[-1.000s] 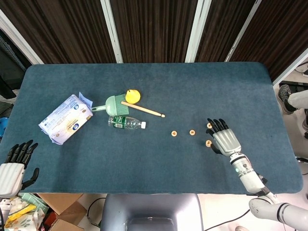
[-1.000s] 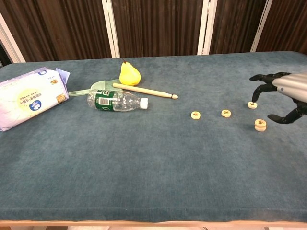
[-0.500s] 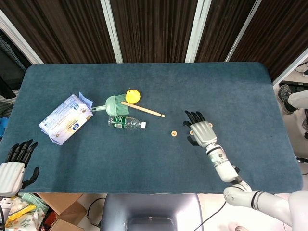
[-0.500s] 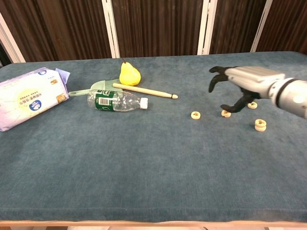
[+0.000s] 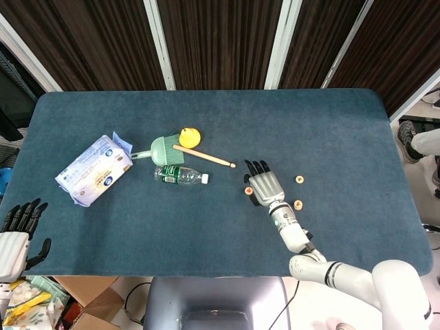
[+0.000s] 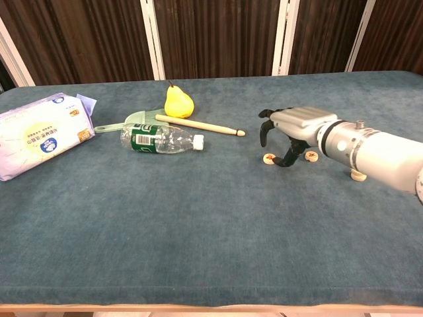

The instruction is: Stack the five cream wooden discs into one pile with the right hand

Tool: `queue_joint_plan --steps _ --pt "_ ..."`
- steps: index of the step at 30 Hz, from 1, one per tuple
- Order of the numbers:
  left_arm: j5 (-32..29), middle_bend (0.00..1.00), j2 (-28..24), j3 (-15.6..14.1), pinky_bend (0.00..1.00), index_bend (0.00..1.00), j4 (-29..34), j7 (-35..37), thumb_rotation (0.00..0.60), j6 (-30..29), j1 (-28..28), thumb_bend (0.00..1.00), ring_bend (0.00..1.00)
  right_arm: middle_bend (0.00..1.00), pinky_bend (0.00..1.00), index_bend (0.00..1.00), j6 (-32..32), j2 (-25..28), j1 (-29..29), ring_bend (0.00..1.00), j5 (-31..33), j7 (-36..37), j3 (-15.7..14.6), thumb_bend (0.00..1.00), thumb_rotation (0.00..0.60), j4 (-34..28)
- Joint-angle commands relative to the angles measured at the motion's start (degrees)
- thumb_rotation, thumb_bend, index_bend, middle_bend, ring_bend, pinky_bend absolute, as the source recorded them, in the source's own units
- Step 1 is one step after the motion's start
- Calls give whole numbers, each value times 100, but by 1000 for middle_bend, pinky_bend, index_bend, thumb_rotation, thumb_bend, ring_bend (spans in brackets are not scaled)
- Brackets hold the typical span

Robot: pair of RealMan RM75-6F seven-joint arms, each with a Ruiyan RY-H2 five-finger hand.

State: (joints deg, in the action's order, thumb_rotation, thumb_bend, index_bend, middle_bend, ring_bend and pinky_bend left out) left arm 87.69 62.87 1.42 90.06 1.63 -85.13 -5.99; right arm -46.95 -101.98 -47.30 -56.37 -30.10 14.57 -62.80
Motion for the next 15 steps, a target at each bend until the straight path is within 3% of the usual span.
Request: queue_joint_plan --steps 1,15 --pt "-11 0 -6 0 0 0 0 8 600 -3 9 482 0 8 0 499 7 -113 -63 0 37 -38 -25 485 600 140" --pt "25 0 -21 0 0 0 -18 70 600 -51 34 483 0 11 0 550 -2 -260 -151 0 154 -102 -93 485 600 436"
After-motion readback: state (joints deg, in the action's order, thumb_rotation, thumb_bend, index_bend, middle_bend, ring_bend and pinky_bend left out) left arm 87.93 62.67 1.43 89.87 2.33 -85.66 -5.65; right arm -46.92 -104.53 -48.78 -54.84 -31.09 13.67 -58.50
